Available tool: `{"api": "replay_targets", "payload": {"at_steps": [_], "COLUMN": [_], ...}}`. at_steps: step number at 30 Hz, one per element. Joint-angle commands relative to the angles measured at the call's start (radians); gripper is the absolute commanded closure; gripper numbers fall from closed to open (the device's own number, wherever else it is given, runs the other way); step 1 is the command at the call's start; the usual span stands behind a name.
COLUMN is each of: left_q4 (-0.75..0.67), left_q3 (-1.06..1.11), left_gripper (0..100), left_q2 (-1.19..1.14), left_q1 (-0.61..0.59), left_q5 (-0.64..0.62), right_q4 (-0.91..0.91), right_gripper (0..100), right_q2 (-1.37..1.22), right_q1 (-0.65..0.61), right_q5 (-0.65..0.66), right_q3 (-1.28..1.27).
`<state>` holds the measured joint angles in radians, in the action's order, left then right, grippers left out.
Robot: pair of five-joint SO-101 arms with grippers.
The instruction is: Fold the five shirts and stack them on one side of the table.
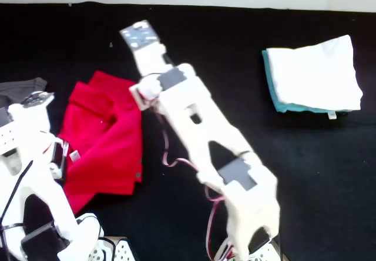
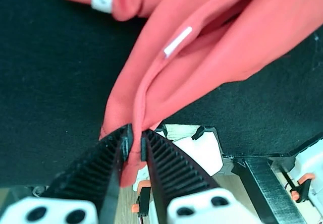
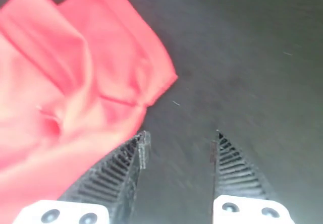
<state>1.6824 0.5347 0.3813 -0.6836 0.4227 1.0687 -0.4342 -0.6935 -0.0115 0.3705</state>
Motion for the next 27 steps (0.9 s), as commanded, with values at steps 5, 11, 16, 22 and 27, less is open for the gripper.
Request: {"api": "replay_targets", "payload": {"at_steps": [5, 11, 16, 22, 27], "left_q4": [-0.015, -0.014, -0.009, -0.014, -0.015], "left_q3": [0.002, 0.002, 0.002, 0.002, -0.001], "left_gripper": [99, 99, 99, 99, 99], "left_q2": [0.025, 0.025, 0.025, 0.025, 0.025], "left_q1": [-0.036, -0.036, -0.036, -0.035, -0.028], "left_q5": [0.006, 0.008, 0.008, 0.006, 0.006], "right_q4": [0.004, 0.001, -0.002, 0.064, 0.153], "right_gripper": [80.1, 80.1, 80.1, 82.8, 97.9], "right_q2": [-0.189, -0.289, -0.389, -0.486, -0.515], "right_q1": [-0.143, -0.193, -0.194, -0.176, -0.173], "right_q5": [-0.041, -0.043, -0.04, -0.037, 0.035], "right_q3": [0.255, 0.309, 0.387, 0.479, 0.547]}}
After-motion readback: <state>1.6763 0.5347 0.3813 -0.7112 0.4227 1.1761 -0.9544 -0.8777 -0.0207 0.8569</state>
